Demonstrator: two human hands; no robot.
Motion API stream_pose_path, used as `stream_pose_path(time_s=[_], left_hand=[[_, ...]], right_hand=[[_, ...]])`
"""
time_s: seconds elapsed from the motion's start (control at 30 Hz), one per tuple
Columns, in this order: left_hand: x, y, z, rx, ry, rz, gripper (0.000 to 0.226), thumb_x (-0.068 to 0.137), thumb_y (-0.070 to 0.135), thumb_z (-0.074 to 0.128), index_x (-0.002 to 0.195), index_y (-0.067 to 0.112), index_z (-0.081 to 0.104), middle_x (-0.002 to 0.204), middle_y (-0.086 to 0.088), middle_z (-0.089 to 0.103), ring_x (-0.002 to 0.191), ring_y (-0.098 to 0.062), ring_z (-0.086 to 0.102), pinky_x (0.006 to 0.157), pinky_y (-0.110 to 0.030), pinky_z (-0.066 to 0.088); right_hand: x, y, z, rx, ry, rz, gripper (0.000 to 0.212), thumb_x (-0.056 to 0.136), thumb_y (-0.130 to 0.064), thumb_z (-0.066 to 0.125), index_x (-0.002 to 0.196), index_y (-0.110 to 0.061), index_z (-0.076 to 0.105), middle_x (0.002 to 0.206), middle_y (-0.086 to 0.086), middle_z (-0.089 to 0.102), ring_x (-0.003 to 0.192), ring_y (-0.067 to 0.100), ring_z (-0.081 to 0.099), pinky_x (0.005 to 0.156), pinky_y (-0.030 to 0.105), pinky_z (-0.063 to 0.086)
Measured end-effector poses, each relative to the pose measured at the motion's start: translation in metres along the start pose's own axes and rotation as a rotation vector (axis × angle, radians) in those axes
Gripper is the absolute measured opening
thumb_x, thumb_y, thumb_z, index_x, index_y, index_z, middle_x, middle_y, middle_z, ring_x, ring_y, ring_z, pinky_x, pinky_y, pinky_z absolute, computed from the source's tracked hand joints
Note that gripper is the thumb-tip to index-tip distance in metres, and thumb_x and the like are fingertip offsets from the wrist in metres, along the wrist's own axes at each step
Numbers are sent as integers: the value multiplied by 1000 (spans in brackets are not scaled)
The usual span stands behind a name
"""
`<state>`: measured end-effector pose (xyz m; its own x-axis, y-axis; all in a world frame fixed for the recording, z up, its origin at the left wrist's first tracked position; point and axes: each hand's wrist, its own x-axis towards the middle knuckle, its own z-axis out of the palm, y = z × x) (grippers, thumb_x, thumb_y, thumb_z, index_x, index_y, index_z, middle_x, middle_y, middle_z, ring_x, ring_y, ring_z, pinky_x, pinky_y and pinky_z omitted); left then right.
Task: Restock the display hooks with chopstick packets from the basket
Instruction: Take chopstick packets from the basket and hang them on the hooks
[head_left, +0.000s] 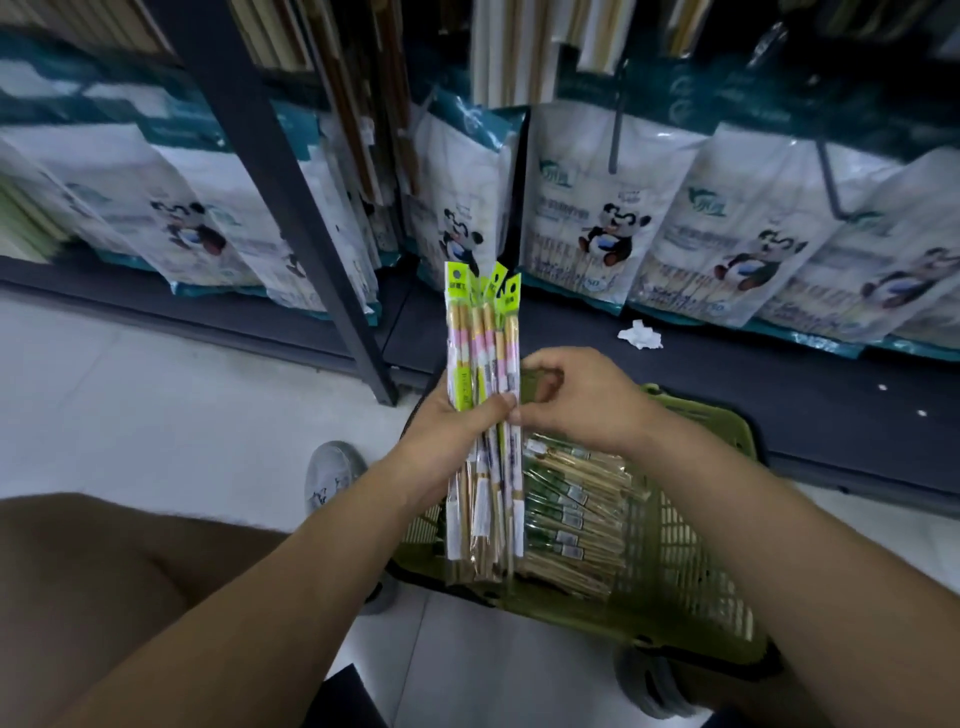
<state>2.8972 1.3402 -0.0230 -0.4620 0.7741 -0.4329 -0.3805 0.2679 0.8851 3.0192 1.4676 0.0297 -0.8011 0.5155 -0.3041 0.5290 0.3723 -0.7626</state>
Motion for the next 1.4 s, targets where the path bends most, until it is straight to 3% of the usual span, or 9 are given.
stream_pose_path(time_s=[0.1,0.23,0.33,0.47,0.7,0.93,1.1,1.27,1.4], left_hand=[[-4,22,8,75,-64,70,34,91,21,77,125,19,68,109,5,78,101,-11,74,74,-14,55],[-7,65,18,191,-100,245,27,90,13,78,114,23,71,103,3,79,94,-12,73,78,-20,56],[-14,105,30,248,-139,369,27,87,17,80,108,31,71,104,3,78,96,-12,74,79,-21,57],[-24,157,51,310,-155,518,18,86,20,81,96,33,73,90,9,78,82,-5,73,68,-13,53],[-39,242,95,330,-163,695,20,84,13,83,99,17,70,80,10,76,76,-6,73,65,-15,52],[-29,280,115,228,-110,753,22,83,19,85,99,19,69,84,10,78,76,-5,73,62,-12,51],[-16,294,109,194,-35,753,21,87,27,80,102,15,70,89,2,79,86,-15,75,81,-36,57],[-14,296,102,138,-83,754,23,93,21,74,105,3,69,86,-5,79,86,-16,76,77,-23,55],[-16,292,101,136,-126,725,27,93,26,75,110,7,64,86,-5,79,88,-14,75,83,-32,50]], right_hand=[[-7,-13,-22,172,30,37,23,85,-24,82,103,-17,70,83,-2,72,71,14,67,66,35,55],[-16,-40,-55,400,306,-14,5,95,-25,71,97,-21,69,76,-3,71,62,3,66,50,22,50],[-24,-67,-76,441,511,-107,10,97,-25,68,87,-24,68,78,3,70,54,0,60,47,19,47],[-38,-104,-108,532,645,-235,8,98,-22,67,93,-28,65,76,12,65,62,15,58,52,33,54],[-64,-161,-178,478,872,-432,24,101,-31,60,82,-22,71,75,15,62,61,16,55,58,34,52],[-60,-197,-227,439,961,-515,24,99,-22,64,76,-24,72,74,13,66,62,14,57,64,40,53],[-48,-213,-247,492,990,-525,26,100,-23,62,76,-24,73,73,14,66,63,15,57,60,35,50],[-36,-223,-259,541,978,-513,28,100,-25,62,74,-19,73,72,7,64,67,19,58,67,38,51],[-30,-226,-263,534,973,-494,27,100,-26,62,78,-15,73,72,11,66,65,22,57,65,41,52]])
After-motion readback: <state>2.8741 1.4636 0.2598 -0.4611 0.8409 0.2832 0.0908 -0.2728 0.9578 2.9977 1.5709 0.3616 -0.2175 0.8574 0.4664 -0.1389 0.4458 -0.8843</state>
